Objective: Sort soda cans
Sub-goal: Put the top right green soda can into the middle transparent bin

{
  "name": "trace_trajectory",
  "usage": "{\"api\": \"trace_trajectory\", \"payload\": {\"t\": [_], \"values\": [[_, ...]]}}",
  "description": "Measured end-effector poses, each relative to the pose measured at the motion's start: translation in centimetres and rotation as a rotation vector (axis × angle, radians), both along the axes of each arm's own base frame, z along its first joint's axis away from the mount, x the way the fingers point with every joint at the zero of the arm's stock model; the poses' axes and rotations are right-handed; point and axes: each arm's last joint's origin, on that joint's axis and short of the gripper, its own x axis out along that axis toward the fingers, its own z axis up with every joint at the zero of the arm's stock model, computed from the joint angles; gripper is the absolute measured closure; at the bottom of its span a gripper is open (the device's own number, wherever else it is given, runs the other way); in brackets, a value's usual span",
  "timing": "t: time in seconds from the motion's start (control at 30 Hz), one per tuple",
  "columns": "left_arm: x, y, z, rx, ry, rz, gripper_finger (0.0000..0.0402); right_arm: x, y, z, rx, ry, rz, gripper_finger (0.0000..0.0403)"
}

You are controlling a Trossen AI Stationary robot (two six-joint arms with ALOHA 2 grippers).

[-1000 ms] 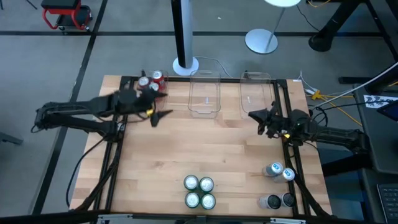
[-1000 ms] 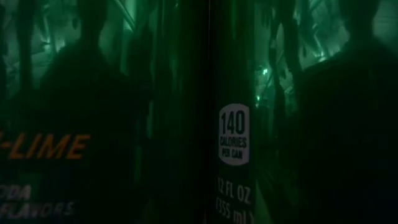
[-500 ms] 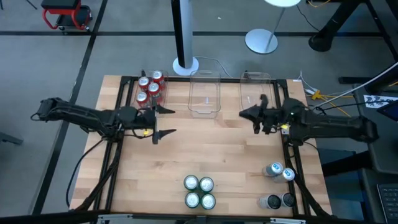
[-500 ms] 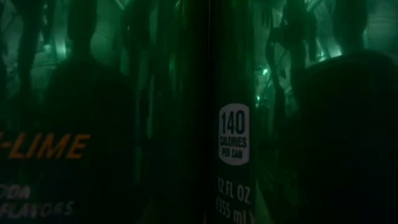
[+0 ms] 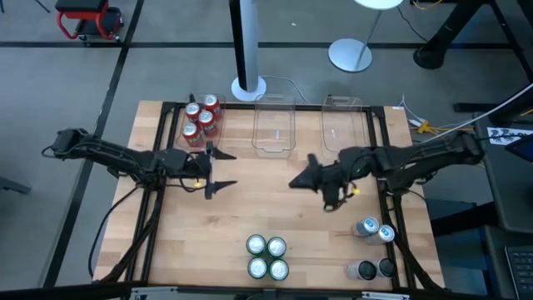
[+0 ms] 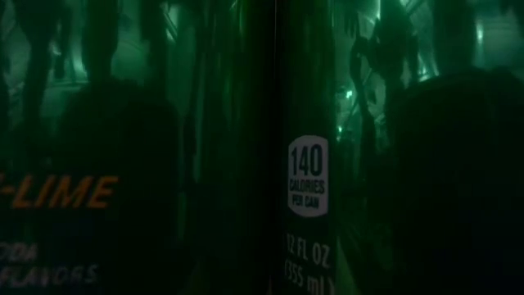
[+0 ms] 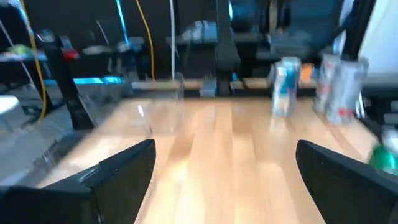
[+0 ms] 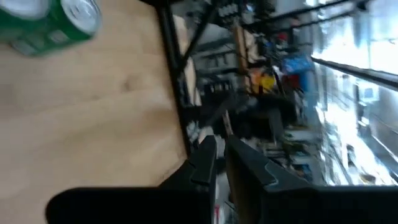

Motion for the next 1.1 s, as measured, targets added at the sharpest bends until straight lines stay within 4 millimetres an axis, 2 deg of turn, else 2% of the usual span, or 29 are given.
{"api": "trace_trajectory", "payload": {"t": [0.23, 0.47, 0.57, 0.73, 0.93, 1.1], "values": [[-0.1, -0.4, -0.5, -0.057, 0.043, -0.012, 0.0027, 2.3, 3.8, 0.5, -0.031, 0.089, 0.098, 0.0366], [-0.6, -2.2, -1.2, -0.114, 0.105, -0.091, 0.0027, 3.2, 8.0, 0.1, -0.068, 0.104, 0.218, 0.0366], [-1.1, -3.2, -2.0, -0.083, 0.092, -0.100, 0.0027, 3.7, 9.9, -0.4, -0.091, 0.116, 0.223, 0.0366], [-2.2, -4.0, -3.6, -0.064, 0.051, -0.019, 0.0027, 5.0, 12.8, -1.3, -0.152, 0.158, 0.185, 0.0366], [-2.6, -4.9, -3.7, -0.133, 0.042, -0.057, 0.0027, 7.2, 13.6, -0.4, -0.143, 0.307, 0.110, 0.0366], [-2.8, -5.3, -3.8, -0.162, 0.043, -0.079, 0.0027, 8.8, 14.1, -1.3, -0.110, 0.475, 0.036, 0.0365]]}}
